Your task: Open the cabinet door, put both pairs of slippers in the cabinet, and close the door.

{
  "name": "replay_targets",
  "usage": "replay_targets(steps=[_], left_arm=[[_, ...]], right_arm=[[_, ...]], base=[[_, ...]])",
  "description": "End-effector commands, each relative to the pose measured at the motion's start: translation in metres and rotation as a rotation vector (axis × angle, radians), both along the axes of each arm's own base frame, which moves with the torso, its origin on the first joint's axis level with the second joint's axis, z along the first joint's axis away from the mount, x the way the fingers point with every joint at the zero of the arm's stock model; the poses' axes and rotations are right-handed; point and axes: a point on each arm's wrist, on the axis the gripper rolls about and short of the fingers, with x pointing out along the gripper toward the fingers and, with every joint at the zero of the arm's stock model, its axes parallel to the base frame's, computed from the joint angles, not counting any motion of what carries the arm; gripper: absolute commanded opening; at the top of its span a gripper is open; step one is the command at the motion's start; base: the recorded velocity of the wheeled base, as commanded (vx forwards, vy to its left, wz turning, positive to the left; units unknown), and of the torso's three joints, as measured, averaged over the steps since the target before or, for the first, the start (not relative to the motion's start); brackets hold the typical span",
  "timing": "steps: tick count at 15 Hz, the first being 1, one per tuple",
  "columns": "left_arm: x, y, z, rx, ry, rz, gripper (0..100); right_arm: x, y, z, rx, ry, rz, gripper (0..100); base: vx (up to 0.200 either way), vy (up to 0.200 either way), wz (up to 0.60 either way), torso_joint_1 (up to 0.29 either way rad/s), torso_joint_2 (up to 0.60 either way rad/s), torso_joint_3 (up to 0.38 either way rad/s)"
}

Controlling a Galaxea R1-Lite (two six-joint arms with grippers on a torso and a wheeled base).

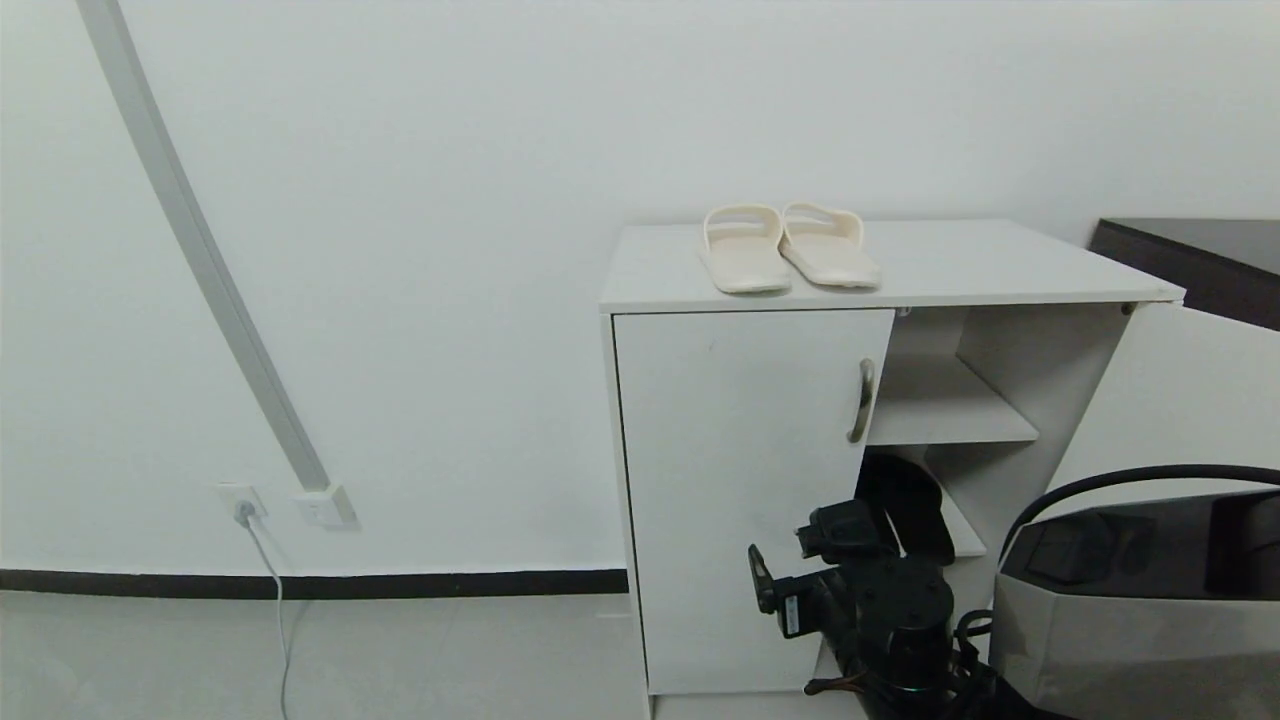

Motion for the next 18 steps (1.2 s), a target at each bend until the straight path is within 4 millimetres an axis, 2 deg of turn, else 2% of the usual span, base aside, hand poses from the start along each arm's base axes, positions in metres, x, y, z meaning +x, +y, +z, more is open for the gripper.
replay_targets(steps=[1, 10, 18], left_arm=[[0.0000, 0.0000, 0.0000, 0.000, 0.000, 0.000, 0], [0.0000, 0.0000, 0.0000, 0.000, 0.000, 0.000, 0], [0.0000, 0.0000, 0.0000, 0.000, 0.000, 0.002, 0]], right_arm=[[-0.0001, 0.0001, -0.0009, -0.001, 0.002, 0.000, 100], [-0.0001, 0.0001, -0.0009, -0.001, 0.002, 0.000, 100], [0.0000, 0.0002, -0.0024, -0.005, 0.005, 0.000, 100]], base=[[0.000, 0.000, 0.00, 0.149, -0.47, -0.330], [0.000, 0.000, 0.00, 0.176, -0.49, -0.320], [0.000, 0.000, 0.00, 0.232, -0.55, -0.326]])
